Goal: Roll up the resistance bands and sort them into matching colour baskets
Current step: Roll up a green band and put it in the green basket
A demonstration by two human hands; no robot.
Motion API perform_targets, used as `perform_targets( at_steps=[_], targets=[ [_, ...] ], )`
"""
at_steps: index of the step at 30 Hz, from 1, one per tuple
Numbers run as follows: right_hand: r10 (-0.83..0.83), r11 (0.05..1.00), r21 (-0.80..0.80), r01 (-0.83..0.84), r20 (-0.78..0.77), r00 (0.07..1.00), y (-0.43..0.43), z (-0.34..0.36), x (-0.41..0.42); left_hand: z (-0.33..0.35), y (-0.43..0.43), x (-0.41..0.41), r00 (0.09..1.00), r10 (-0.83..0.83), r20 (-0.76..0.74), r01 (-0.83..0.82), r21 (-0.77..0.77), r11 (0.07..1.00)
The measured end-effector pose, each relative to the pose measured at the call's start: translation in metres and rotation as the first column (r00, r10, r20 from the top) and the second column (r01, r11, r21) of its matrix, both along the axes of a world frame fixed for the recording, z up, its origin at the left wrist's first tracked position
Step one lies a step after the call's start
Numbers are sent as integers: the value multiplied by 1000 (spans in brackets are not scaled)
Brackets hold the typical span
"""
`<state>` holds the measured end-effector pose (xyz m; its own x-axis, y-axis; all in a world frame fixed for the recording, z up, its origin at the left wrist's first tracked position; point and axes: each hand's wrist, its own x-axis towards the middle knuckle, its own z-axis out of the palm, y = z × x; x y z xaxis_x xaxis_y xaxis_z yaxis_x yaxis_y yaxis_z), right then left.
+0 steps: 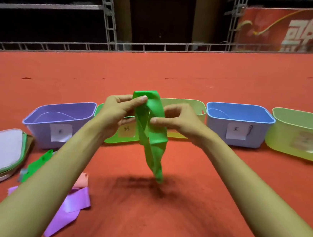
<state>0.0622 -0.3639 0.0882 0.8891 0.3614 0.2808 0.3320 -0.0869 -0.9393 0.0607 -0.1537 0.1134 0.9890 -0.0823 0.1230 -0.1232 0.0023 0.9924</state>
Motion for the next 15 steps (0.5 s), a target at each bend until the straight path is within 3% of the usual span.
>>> perform_targets(
  at_steps=[3,8,15],
  targets=[
    [76,994,-77,-83,-94,993,-18,-27,-6,-2,-17,5,1000,18,8,-17,-39,999],
    [32,993,-110,-48,-136,990,-32,-71,-10,-13,-16,20,994,106,-22,-108,-117,987],
    [4,996,93,-8,51,999,-39,-50,-32,-67,6,33,962,192,-195,-219,-130,967]
  ],
)
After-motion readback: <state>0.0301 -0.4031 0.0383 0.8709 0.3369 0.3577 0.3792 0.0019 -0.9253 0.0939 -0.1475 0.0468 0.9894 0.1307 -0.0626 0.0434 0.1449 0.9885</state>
